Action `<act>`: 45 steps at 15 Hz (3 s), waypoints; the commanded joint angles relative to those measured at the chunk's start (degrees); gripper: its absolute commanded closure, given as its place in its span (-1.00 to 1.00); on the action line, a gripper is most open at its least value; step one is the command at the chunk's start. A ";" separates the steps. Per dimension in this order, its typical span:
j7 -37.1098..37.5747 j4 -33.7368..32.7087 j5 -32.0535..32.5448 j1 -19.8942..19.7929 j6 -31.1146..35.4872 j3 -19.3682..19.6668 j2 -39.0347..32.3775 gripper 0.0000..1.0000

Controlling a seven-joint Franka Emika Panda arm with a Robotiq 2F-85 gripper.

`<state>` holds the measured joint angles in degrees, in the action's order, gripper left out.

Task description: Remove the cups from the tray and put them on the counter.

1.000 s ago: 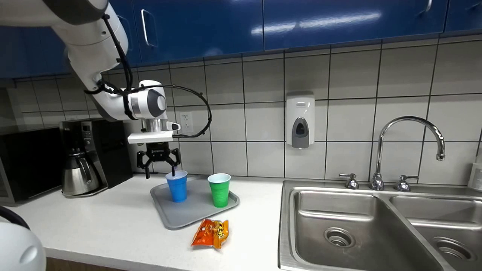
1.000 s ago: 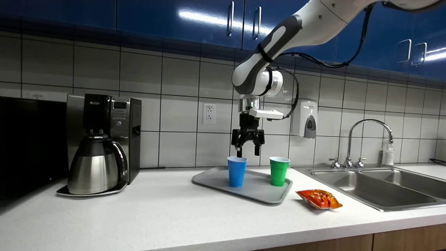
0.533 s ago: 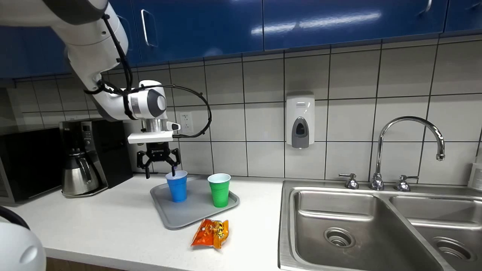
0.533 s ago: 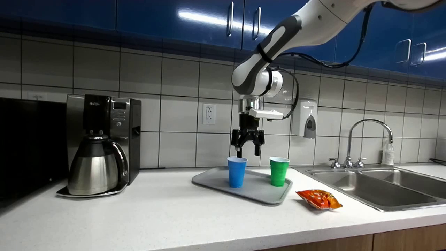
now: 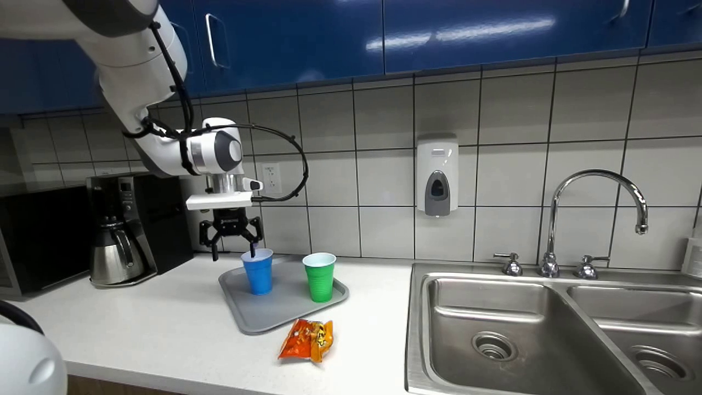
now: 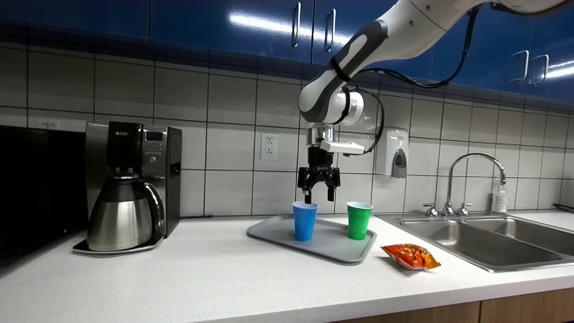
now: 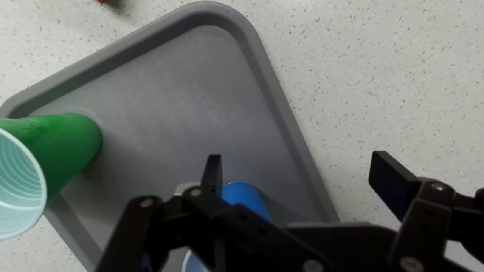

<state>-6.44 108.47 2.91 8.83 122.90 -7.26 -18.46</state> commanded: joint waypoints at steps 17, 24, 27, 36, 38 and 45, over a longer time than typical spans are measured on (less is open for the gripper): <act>1.06 -6.69 5.91 1.79 7.81 0.52 -8.02 -1.00; 1.06 -9.84 7.57 2.43 8.17 1.09 -10.16 -1.00; 0.63 -10.96 6.89 2.31 8.45 0.75 -11.76 -1.00; 0.65 -14.33 6.81 2.85 9.78 0.91 -16.09 -1.00; 0.59 -14.91 6.62 2.83 9.70 0.87 -16.67 -0.50; 0.59 -15.06 7.05 3.01 9.83 1.09 -16.87 0.47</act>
<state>-6.28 94.74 9.03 11.19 132.73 -6.76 -34.83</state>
